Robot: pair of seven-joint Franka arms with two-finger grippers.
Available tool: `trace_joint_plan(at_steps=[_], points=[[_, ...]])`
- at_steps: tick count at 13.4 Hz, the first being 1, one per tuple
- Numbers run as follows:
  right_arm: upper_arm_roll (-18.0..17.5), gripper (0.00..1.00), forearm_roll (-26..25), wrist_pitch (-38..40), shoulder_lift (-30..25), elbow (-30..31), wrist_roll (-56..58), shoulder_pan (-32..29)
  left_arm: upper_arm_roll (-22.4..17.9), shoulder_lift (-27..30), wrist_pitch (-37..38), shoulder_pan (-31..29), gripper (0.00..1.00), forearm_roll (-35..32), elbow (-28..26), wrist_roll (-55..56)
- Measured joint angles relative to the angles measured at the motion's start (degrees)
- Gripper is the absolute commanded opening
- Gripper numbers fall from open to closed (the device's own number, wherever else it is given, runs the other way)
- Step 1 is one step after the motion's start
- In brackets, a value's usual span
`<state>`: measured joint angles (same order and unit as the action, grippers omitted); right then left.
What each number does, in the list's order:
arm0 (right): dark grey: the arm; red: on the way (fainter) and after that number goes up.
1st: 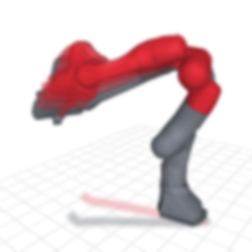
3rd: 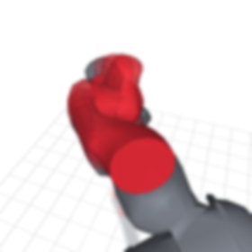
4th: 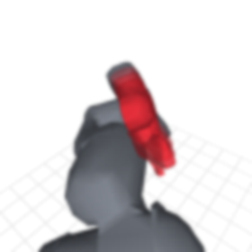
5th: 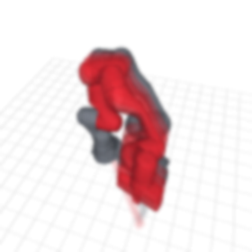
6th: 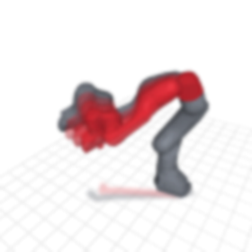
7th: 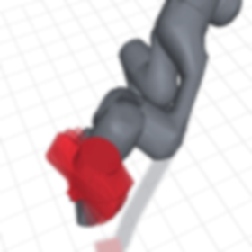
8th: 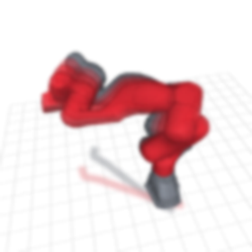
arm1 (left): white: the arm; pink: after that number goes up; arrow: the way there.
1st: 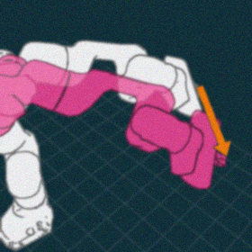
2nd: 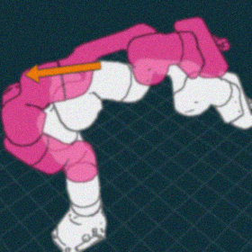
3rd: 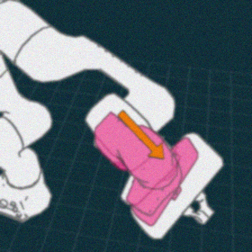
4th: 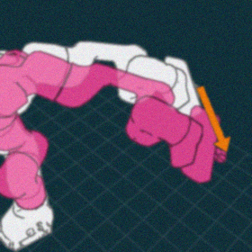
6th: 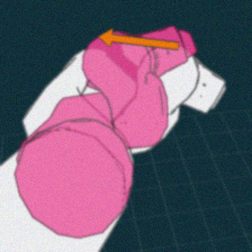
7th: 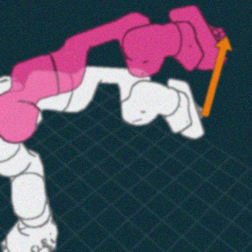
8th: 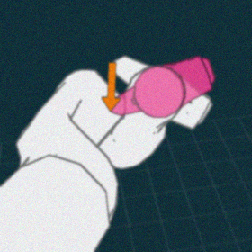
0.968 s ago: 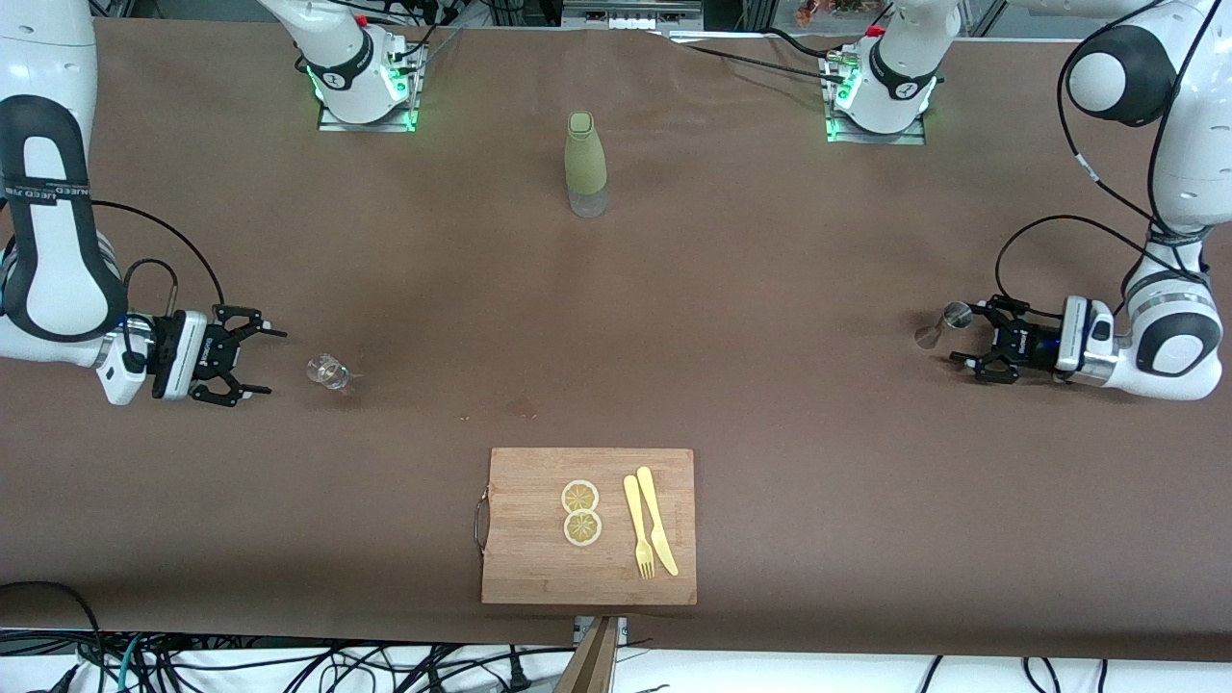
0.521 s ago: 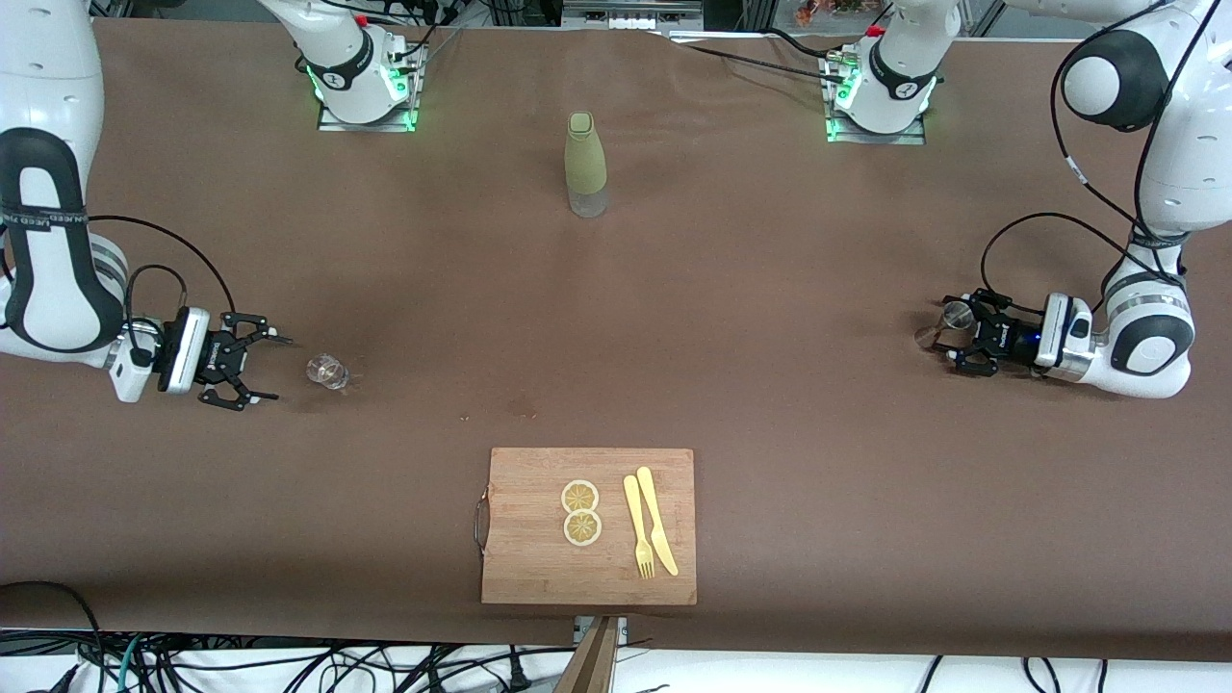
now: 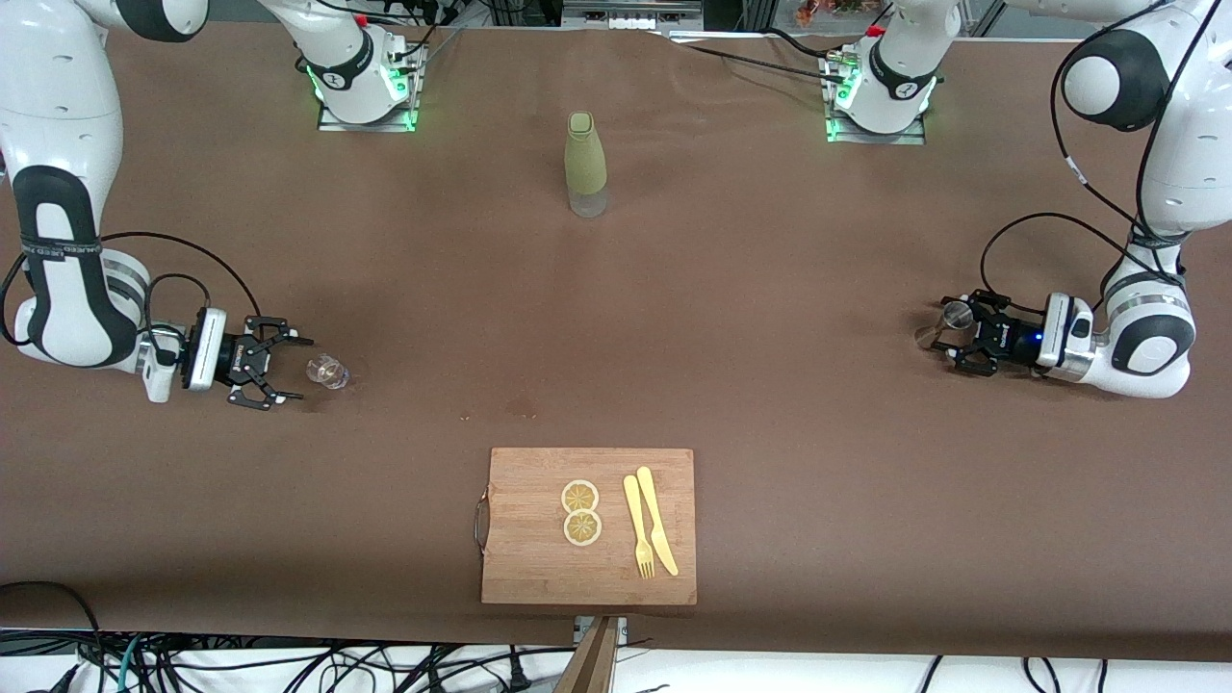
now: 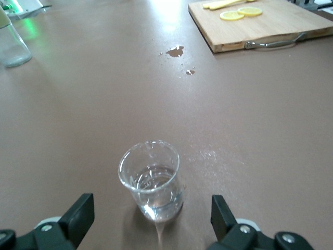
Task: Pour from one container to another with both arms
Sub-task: 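Close the right gripper on the beaker while the left gripper grasps the jigger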
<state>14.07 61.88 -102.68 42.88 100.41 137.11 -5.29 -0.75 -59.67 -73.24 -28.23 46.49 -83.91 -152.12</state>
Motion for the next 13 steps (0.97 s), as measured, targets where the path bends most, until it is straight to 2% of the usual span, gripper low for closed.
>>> trace_joint_plan(at_steps=[1, 2, 4, 5, 10, 12, 13], points=[[0.0, 1.00, 0.6, 0.7, 0.6, -0.3, 0.7, 0.0, 0.0, 0.0, 0.0, 0.0, 0.85, 0.2, 0.0, 0.0], [0.2, 1.00, 1.1, 1.3, 1.1, -0.5, 1.0, 0.0, 0.0, 0.0, 0.0, 0.0, 0.74, 0.2, 0.0, 0.0], [0.4, 1.00, 2.7, 2.3, 2.3, -0.5, 2.3, 0.0, 0.0, 0.0, 0.0, 0.0, 0.63, 0.2, 0.0, -0.1], [0.5, 1.00, 3.3, 2.5, 2.8, -0.6, 2.9, -0.1, 0.0, 0.0, 0.0, 0.0, 0.51, 0.2, 0.0, -0.1], [0.5, 1.00, 5.9, 3.4, 4.8, -1.5, 3.7, -0.1, 0.0, 0.0, -0.1, 0.0, 0.50, 0.2, 0.0, -0.2], [0.4, 1.00, 7.0, 4.0, 5.5, -1.9, 4.2, 0.0, -0.1, 0.0, -1.1, 0.0, 0.41, 0.2, 0.0, -0.2], [0.3, 1.00, 7.4, 4.4, 5.8, -2.0, 4.2, 0.0, -0.1, 0.0, -1.4, 0.0, 0.41, 0.2, 0.0, -0.2]])
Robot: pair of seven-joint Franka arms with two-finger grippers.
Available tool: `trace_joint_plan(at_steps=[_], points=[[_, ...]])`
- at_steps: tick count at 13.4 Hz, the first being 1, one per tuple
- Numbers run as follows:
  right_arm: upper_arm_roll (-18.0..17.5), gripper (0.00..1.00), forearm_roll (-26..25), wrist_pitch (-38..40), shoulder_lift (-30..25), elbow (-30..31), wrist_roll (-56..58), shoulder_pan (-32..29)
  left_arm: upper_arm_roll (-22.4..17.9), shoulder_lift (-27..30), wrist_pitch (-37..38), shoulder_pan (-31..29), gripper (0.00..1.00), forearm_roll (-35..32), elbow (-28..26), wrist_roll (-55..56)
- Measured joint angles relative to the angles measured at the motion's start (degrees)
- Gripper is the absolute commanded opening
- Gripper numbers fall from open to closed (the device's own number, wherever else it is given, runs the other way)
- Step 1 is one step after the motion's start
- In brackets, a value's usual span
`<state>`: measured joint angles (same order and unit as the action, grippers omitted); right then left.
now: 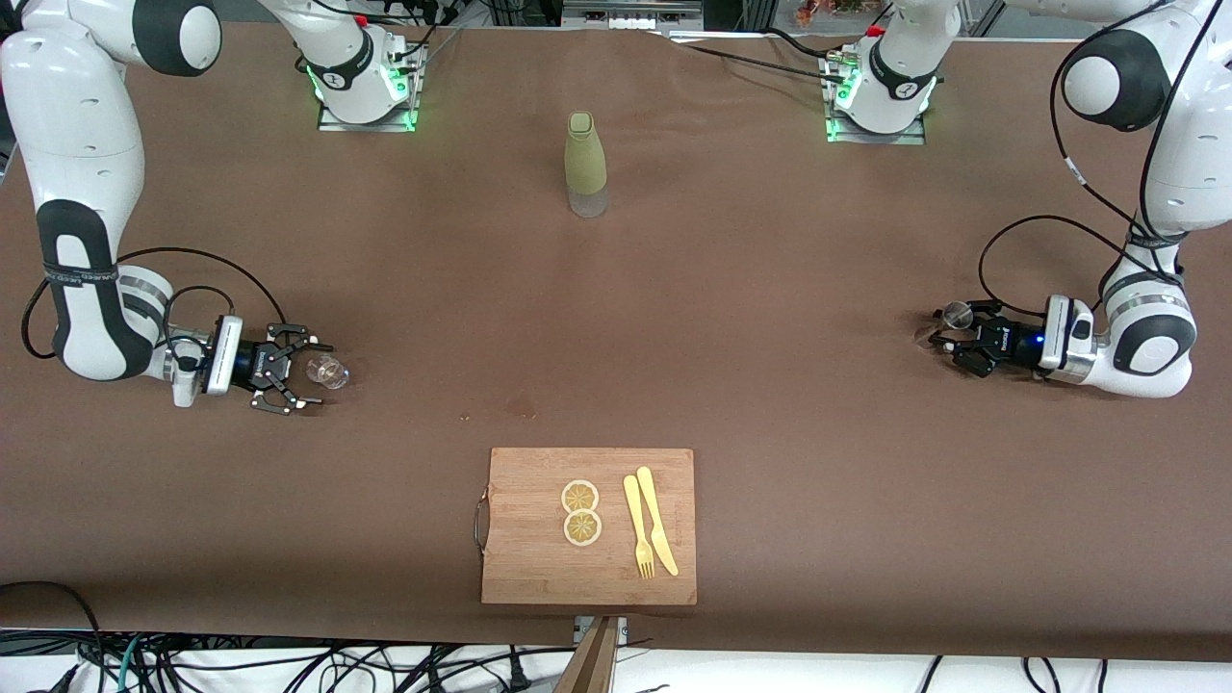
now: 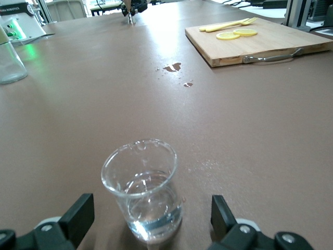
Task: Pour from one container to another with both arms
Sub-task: 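Close the right gripper on the beaker while the left gripper grasps the jigger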
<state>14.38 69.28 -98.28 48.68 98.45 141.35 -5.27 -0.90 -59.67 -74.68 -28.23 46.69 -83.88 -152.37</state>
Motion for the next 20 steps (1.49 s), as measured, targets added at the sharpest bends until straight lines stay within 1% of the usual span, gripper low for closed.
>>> trace_joint_plan(at_steps=[1, 3, 5, 6, 10, 11, 12, 13, 14, 15, 16, 17, 18, 19, 20], points=[[-0.1, 1.00, 0.6, 0.4, 0.3, 0.0, 0.1, 0.1, -0.1, 0.0, -0.1, 0.0, 0.40, 0.0, 0.0, 0.0], [-0.2, 1.00, 1.7, 1.0, 1.0, -0.1, 0.6, 0.3, -0.1, 0.0, -0.2, 0.0, 0.41, 0.0, 0.0, 0.0], [-0.3, 1.00, 2.1, 1.2, 1.4, -0.2, 1.0, 0.3, -0.1, 0.0, -0.2, 0.0, 0.48, 0.0, 0.0, 0.0], [-0.3, 1.00, 2.1, 1.3, 1.4, -0.2, 1.1, 0.3, -0.1, 0.0, -0.2, 0.0, 0.49, 0.0, 0.0, 0.0], [-0.5, 1.00, 2.4, 1.9, 1.6, -0.2, 1.1, 0.5, -0.1, 0.0, 0.1, 0.0, 0.48, 0.0, 0.1, -0.1], [-0.5, 1.00, 2.4, 2.0, 1.6, -0.2, 1.1, 0.5, -0.1, 0.1, 0.3, 0.0, 0.44, 0.0, 0.1, -0.1], [-0.6, 1.00, 2.5, 2.1, 1.7, -0.2, 1.2, 0.6, -0.1, 0.1, 0.5, 0.0, 0.43, 0.0, 0.1, -0.1], [-0.7, 0.99, 2.8, 2.2, 1.9, -0.2, 1.3, 0.6, -0.1, 0.2, 0.7, 0.0, 0.40, 0.0, 0.1, -0.1], [-0.7, 0.97, 3.3, 2.4, 2.0, -0.2, 1.6, 0.8, 0.0, 0.2, 0.7, 0.0, 0.34, 0.0, 0.1, -0.1], [-0.7, 0.90, 3.8, 2.7, 2.2, -0.2, 2.2, 0.9, 0.0, 0.2, 0.7, 0.1, 0.30, 0.0, 0.1, -0.2], [-0.7, 0.85, 4.3, 2.8, 2.4, -0.3, 3.0, 1.0, 0.0, 0.2, 0.7, 0.1, 0.20, 0.0, 0.1, -0.2], [-0.7, 0.82, 4.7, 3.0, 2.7, -0.3, 3.6, 1.0, 0.0, 0.2, 0.7, 0.1, 0.07, 0.0, 0.1, -0.2], [-0.7, 0.77, 4.9, 3.1, 2.8, -0.4, 3.9, 1.1, 0.0, 0.3, 1.1, 0.0, 0.00, 0.2, 0.2, -0.2], [-0.7, 0.74, 5.0, 3.1, 2.8, -0.4, 3.9, 1.1, 0.0, 0.4, 1.1, 0.0, 0.00, 0.2, 0.2, -0.2], [-0.7, 0.68, 5.0, 3.1, 2.8, -0.4, 4.0, 1.1, 0.0, 0.4, 1.1, 0.0, 0.00, 0.2, 0.2, -0.2]])
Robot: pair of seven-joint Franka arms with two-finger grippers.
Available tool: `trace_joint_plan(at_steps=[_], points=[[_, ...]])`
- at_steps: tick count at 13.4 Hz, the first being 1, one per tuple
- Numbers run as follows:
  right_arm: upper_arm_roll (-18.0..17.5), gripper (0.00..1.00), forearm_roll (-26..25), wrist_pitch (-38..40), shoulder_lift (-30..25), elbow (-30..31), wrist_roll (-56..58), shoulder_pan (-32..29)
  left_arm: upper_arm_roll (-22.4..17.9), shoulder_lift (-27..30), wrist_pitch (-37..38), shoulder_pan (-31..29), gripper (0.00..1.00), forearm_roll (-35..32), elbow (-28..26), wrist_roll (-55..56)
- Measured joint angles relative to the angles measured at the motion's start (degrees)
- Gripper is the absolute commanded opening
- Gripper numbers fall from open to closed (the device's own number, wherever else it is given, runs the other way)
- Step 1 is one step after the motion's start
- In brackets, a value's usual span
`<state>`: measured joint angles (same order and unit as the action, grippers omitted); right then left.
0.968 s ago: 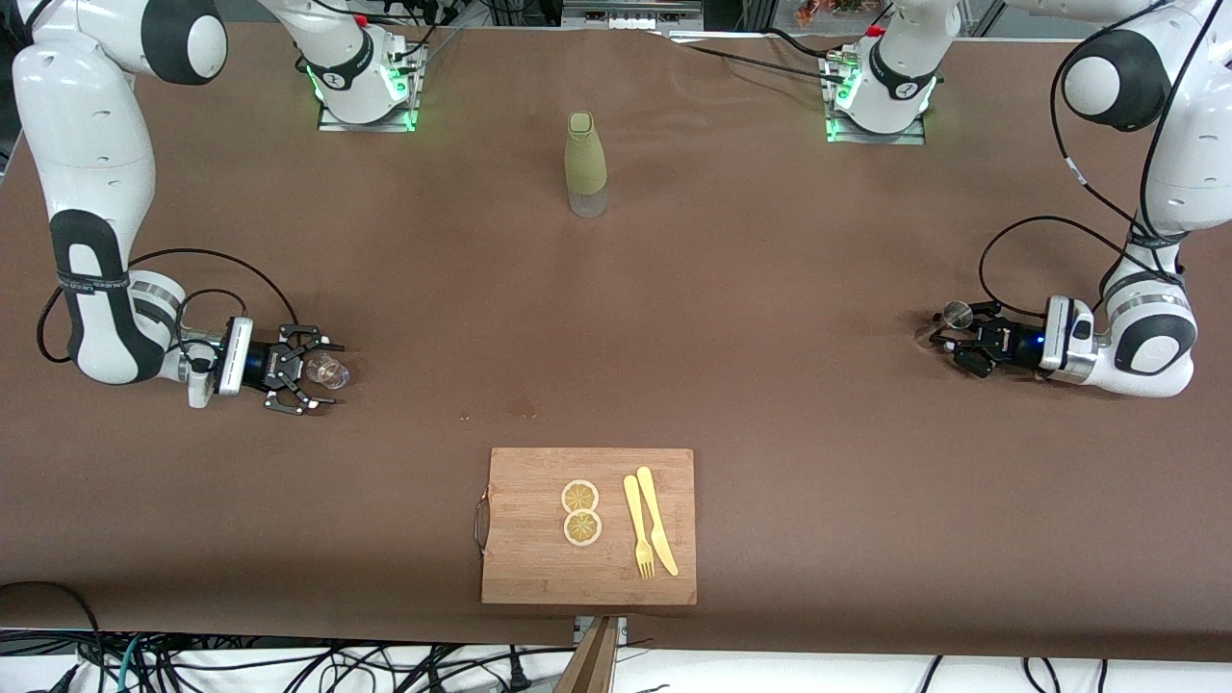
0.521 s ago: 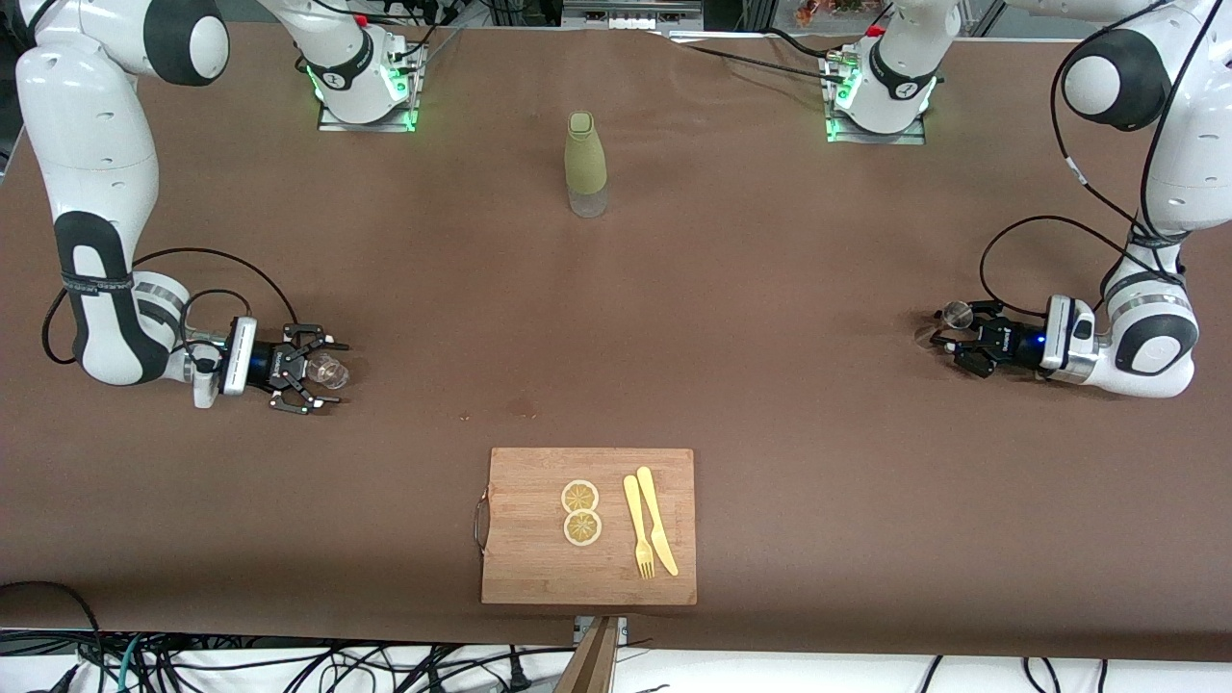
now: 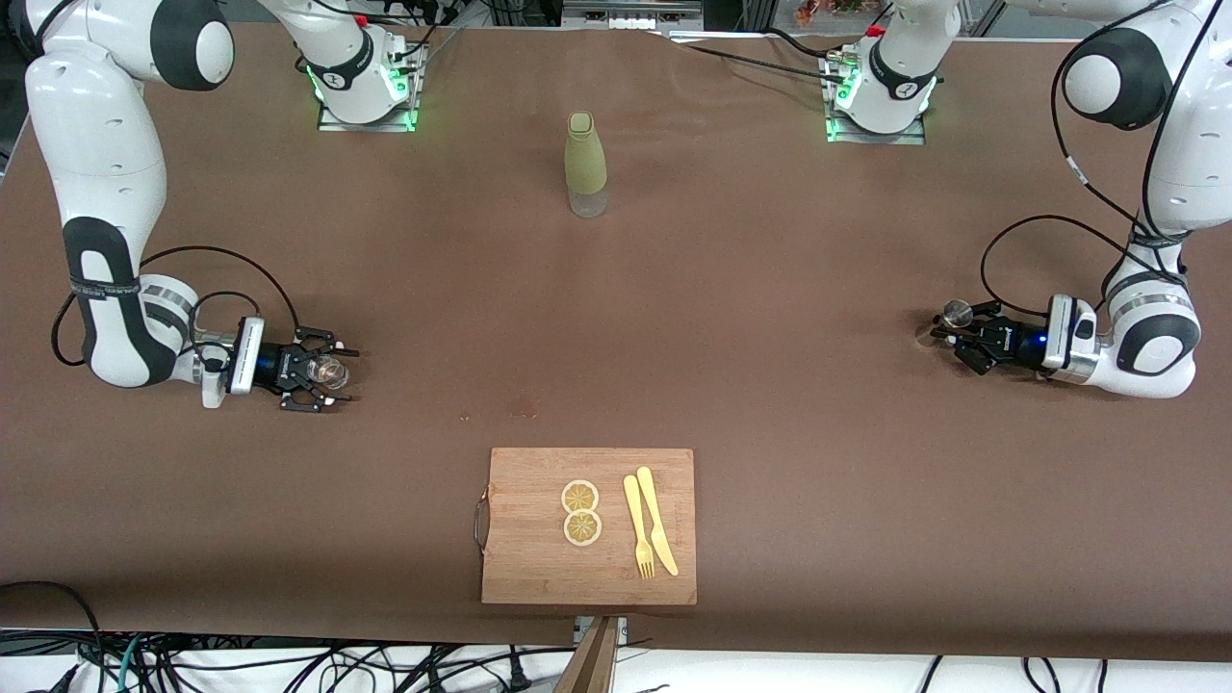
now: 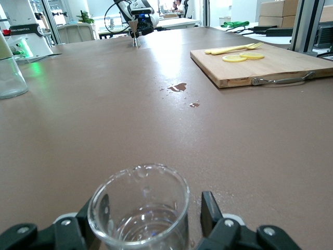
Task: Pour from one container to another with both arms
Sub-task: 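Close the right gripper on the beaker while the left gripper grasps the jigger, then lift the beaker and jigger, bringing both grippers toward each other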
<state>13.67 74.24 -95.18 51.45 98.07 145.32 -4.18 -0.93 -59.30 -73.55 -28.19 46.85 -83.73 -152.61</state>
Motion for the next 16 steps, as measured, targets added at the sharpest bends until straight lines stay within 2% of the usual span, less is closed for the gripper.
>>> trace_joint_plan(at_steps=[2, 4, 9, 11, 13, 16], points=[[0.0, 0.55, 0.0, 0.1, 0.0, 0.0, 0.1, 0.0, 0.0, 0.0, 0.0, 0.0, 0.00, 0.0, 0.0, 0.0], [0.0, 0.46, 0.2, 0.1, 0.0, 0.0, 0.1, 0.0, 0.0, 0.0, 0.0, 0.0, 0.00, 0.0, 0.0, 0.0], [-0.1, 0.34, 1.0, 0.1, 0.3, 0.0, 0.2, 0.8, 0.5, 2.5, -0.1, 0.0, 0.00, 0.0, 0.5, 1.0], [-0.1, 0.32, 1.6, 0.1, 0.5, -0.1, 0.2, 1.0, 2.6, 4.7, -0.8, 0.0, 0.00, 0.0, 0.5, 4.4], [-0.4, 0.29, 1.8, 0.1, 0.6, -1.0, 0.4, 1.2, 6.5, 6.0, -4.4, 0.9, 0.00, 0.1, 0.5, 8.8], [-2.0, 0.27, 2.0, 0.1, 0.6, -3.8, -0.1, 1.6, 9.4, 6.4, -11.0, 6.4, 0.00, 4.3, 0.5, 15.6]])
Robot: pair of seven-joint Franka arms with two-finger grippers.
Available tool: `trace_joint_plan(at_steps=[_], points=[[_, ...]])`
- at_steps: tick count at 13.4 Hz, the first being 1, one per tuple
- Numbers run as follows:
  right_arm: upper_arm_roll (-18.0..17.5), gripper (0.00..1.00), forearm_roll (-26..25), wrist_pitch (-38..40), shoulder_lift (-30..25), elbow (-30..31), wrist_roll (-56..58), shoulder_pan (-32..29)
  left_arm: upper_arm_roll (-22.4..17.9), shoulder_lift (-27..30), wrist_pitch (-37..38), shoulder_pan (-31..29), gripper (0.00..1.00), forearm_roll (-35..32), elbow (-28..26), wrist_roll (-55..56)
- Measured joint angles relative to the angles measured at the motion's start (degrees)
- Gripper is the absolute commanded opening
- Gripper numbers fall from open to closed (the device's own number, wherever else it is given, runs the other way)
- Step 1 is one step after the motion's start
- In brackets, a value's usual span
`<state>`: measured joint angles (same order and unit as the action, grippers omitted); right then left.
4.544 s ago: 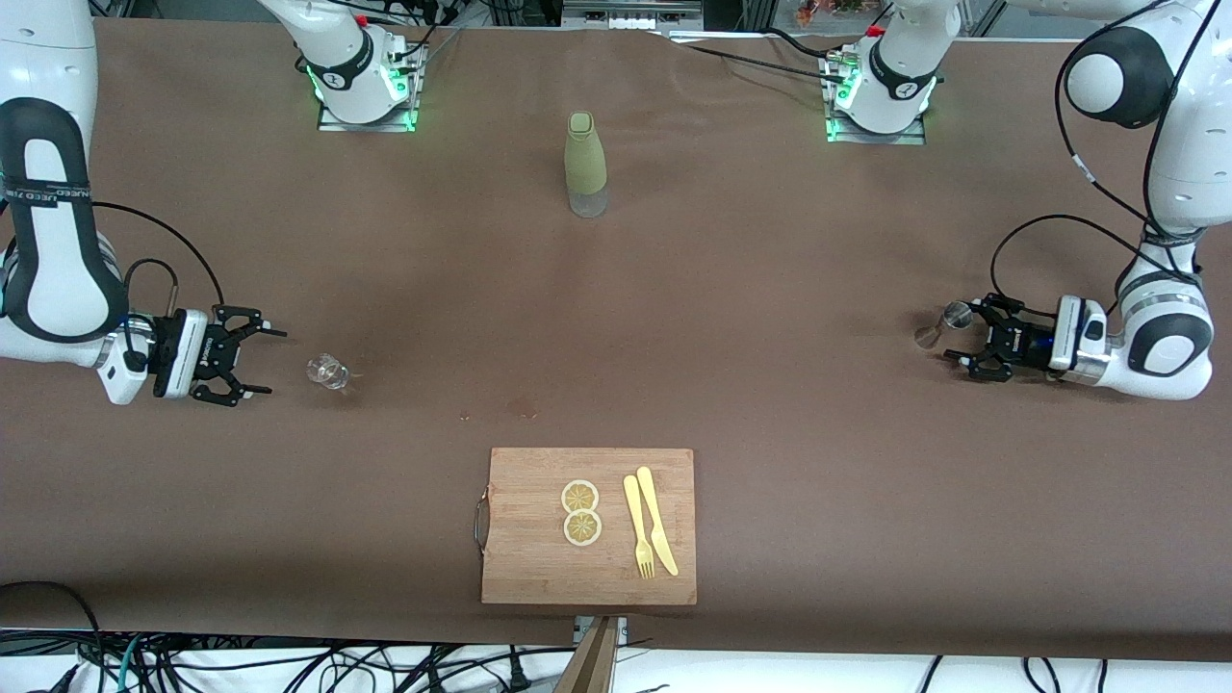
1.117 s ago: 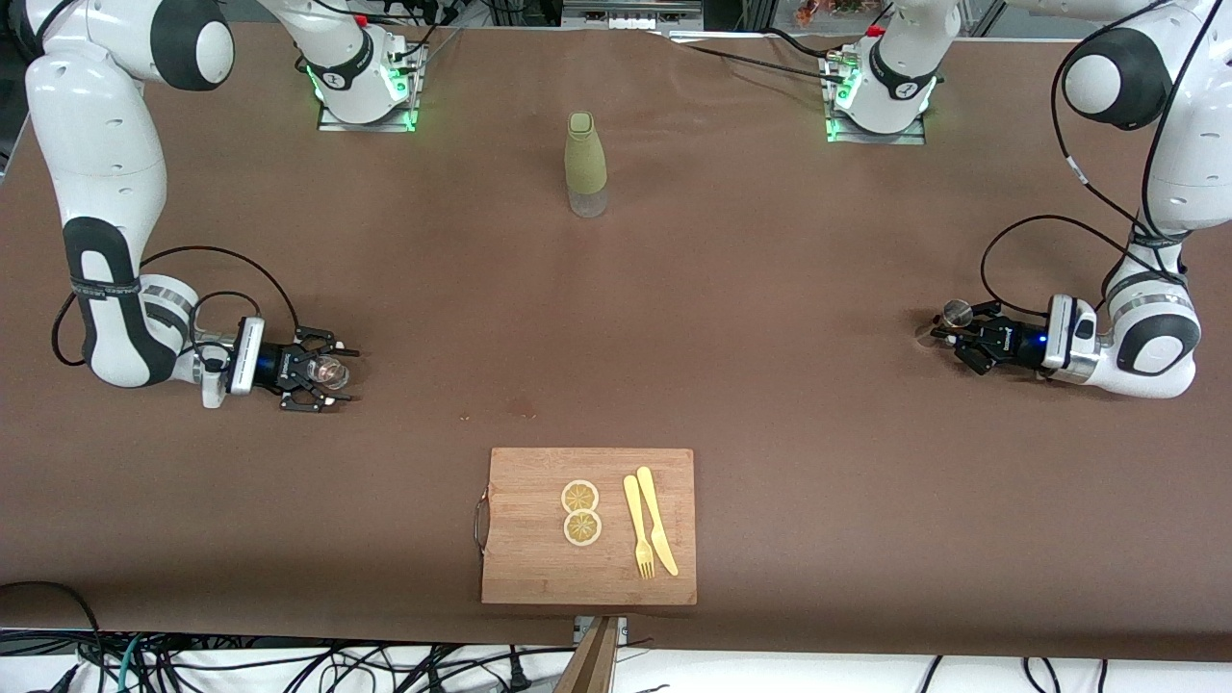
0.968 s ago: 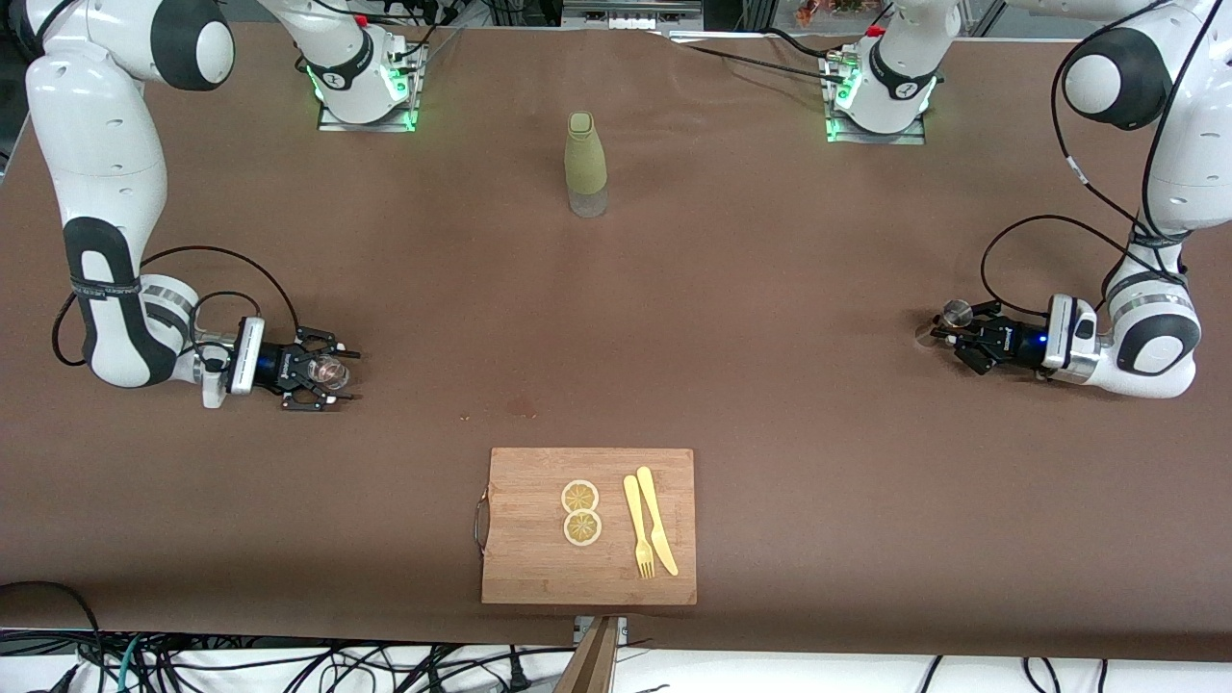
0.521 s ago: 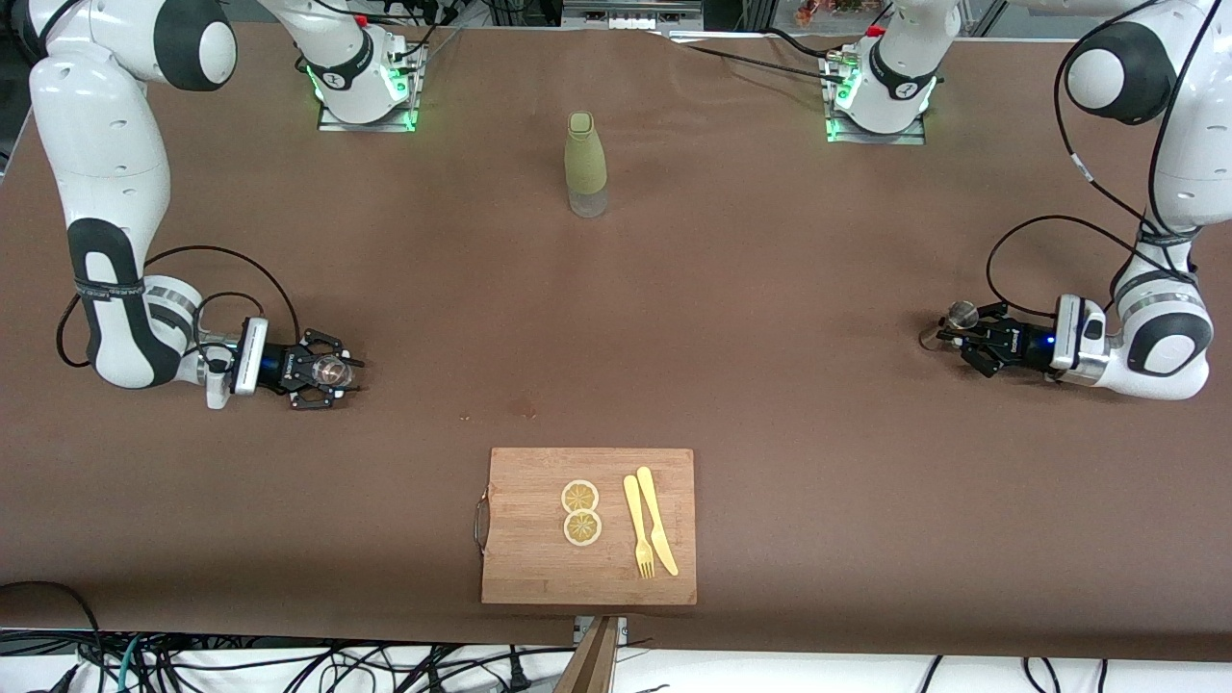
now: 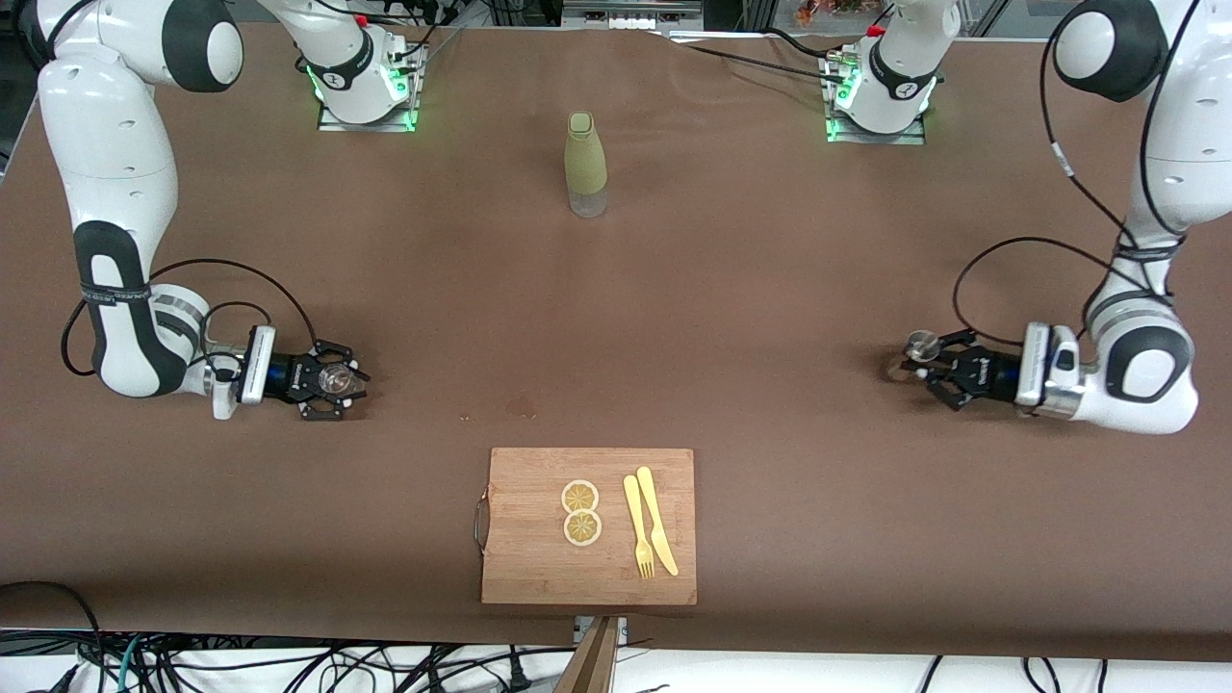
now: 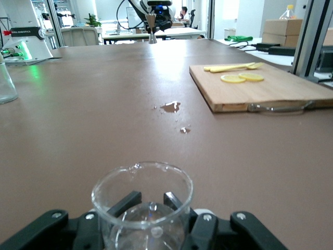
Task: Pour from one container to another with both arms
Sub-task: 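Lift the beaker and jigger, bringing both grippers toward each other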
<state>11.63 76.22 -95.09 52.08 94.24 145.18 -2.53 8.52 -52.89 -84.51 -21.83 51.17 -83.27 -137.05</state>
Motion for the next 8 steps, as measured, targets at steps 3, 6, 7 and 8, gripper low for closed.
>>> trace_joint_plan(at_steps=[3, 6, 7, 8], points=[[-1.8, 0.27, 0.0, 0.0, 0.0, -1.6, -2.0, 0.7, 0.3, 0.0, -4.9, 8.9, 0.00, 6.3, -0.2, 4.9], [-2.4, 0.27, 0.0, 0.0, 0.0, -3.4, -4.7, 2.7, -1.8, 0.0, -10.0, 20.1, 0.00, 15.5, -0.3, 6.1], [-2.7, 0.27, 0.0, -0.1, 0.0, -4.1, -6.1, 3.5, -3.8, -0.1, -11.5, 24.3, 0.00, 19.5, -0.4, 6.3], [-3.3, 0.27, 0.0, -0.1, 0.0, -4.9, -7.7, 4.4, -5.9, -0.3, -13.4, 28.3, 0.00, 22.8, -0.4, 6.4]])
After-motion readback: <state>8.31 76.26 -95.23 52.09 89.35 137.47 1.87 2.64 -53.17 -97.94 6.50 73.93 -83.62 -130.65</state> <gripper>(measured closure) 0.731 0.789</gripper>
